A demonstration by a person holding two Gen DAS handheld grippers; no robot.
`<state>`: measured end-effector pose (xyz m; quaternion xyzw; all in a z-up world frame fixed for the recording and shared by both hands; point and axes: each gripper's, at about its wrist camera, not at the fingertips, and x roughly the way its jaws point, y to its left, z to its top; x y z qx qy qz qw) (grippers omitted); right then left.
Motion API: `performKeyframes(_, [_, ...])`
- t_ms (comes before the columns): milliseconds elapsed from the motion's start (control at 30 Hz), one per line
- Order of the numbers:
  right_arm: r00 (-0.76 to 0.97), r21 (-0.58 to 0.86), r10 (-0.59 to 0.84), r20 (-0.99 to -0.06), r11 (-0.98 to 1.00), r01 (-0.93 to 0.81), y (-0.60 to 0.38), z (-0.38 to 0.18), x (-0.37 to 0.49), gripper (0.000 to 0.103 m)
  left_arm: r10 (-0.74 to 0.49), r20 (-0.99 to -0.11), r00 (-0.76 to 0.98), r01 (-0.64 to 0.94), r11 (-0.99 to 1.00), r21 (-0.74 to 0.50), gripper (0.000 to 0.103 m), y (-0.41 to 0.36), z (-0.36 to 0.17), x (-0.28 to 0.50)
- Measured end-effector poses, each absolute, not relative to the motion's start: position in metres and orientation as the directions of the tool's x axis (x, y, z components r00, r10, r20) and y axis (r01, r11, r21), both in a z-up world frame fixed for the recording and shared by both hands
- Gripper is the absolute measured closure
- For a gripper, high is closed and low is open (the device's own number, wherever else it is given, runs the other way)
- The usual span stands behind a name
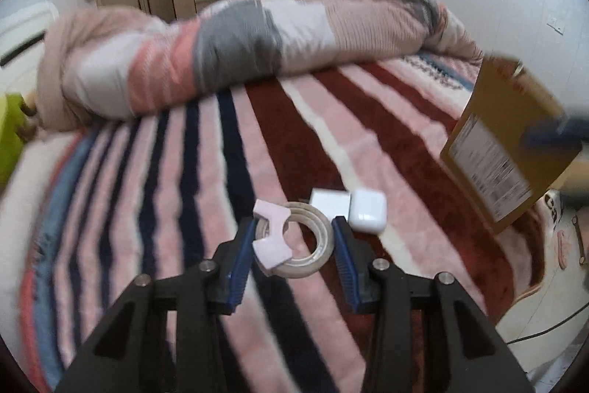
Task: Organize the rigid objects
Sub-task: 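Grasp the tape roll with the left gripper and drop it into the box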
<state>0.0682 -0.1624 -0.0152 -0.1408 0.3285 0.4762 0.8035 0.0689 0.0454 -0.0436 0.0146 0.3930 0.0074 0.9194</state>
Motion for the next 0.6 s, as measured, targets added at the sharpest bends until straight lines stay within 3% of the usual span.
performKeyframes(167, [0.282, 0.140, 0.670, -0.687, 0.503, -0.853, -0.142, -0.073, 0.064, 0.047, -0.058, -0.651, 0.757, 0.119, 0.992, 0.050, 0.064, 0.020, 0.039, 0.062])
performKeyframes(333, [0.444, 0.011, 0.553, -0.705, 0.635, -0.773, -0.122, -0.131, 0.100, 0.047, -0.238, -0.627, 0.742, 0.326, 0.945, 0.027, 0.064, -0.047, 0.089, 0.081])
performKeyframes(467, [0.502, -0.066, 0.492, -0.711, 0.664, -0.744, -0.106, -0.158, 0.130, 0.045, -0.358, -0.656, 0.665, 0.478, 0.878, 0.005, 0.064, -0.110, 0.098, 0.110])
performKeyframes(600, [0.459, -0.047, 0.498, -0.736, 0.639, -0.768, -0.095, -0.168, 0.143, 0.045, -0.395, -0.712, 0.581, 0.554, 0.832, -0.010, 0.064, -0.163, 0.085, 0.151])
